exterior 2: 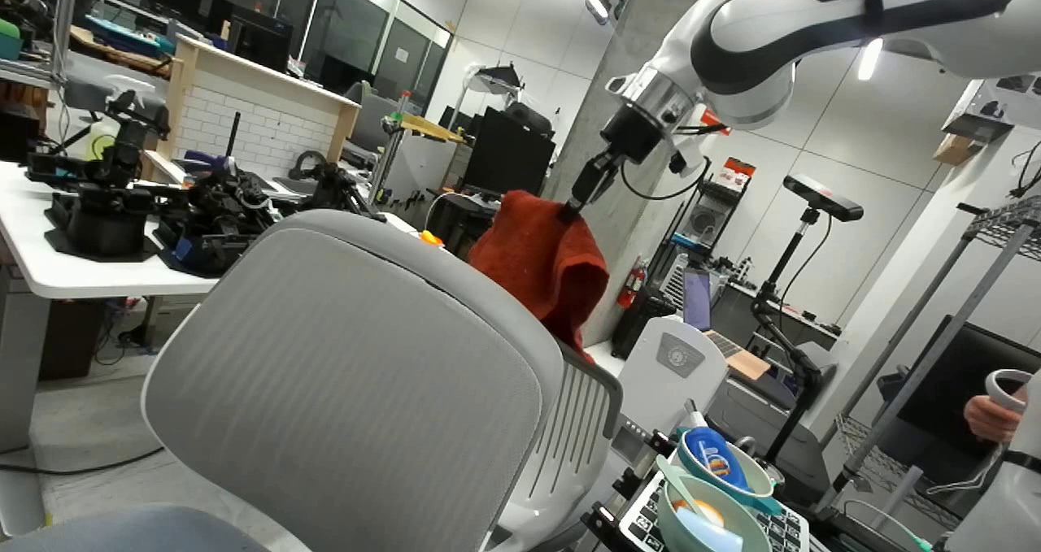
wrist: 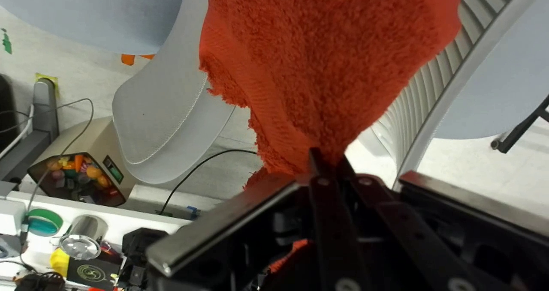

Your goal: Move the orange cloth to the chair on the left and then back to the chair on the right

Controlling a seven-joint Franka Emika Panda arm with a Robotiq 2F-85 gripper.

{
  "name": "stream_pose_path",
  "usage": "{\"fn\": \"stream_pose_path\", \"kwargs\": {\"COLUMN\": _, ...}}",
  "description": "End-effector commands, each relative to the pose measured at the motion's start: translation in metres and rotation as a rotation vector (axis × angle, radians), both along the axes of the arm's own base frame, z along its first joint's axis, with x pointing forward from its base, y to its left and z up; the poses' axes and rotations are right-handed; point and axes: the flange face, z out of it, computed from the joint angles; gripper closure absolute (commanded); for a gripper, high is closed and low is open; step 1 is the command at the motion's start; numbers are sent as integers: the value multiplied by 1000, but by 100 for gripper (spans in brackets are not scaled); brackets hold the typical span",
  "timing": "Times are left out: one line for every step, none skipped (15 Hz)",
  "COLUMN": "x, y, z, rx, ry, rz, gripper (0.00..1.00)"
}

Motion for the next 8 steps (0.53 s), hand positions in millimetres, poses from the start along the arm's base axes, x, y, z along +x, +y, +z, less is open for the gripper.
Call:
{"fn": "stream_pose_path", "kwargs": {"x": 17, "y": -26, "z": -20, "rx": -18, "ry": 0, "rz": 38, "gripper": 99}}
{"fn": "stream_pose_path", "kwargs": {"x": 21, "y": -35, "z": -30, "rx": -19, "ry": 13, "rz": 45, "gripper": 99}}
{"fn": "stream_pose_path", "kwargs": {"x": 24, "y": -42, "z": -37, "rx": -20, "ry": 22, "rz": 51, "gripper": 99}}
{"fn": "stream_pose_path", "kwargs": {"x": 27, "y": -50, "z": -46, "rx": -21, "ry": 31, "rz": 57, "gripper": 99}}
{"fn": "stream_pose_path", "kwargs": {"x": 30, "y": -56, "z": -54, "rx": -23, "ry": 41, "rz": 62, "gripper": 99}}
{"fn": "stream_pose_path", "kwargs": {"x": 33, "y": -60, "z": -61, "rx": -25, "ry": 52, "rz": 68, "gripper": 99}}
{"fn": "stream_pose_path", "kwargs": {"x": 36, "y": -64, "z": -67, "rx": -28, "ry": 61, "rz": 73, "gripper": 99}}
{"fn": "stream_pose_path", "kwargs": {"x": 39, "y": -66, "z": -71, "rx": -29, "ry": 67, "rz": 78, "gripper": 99}}
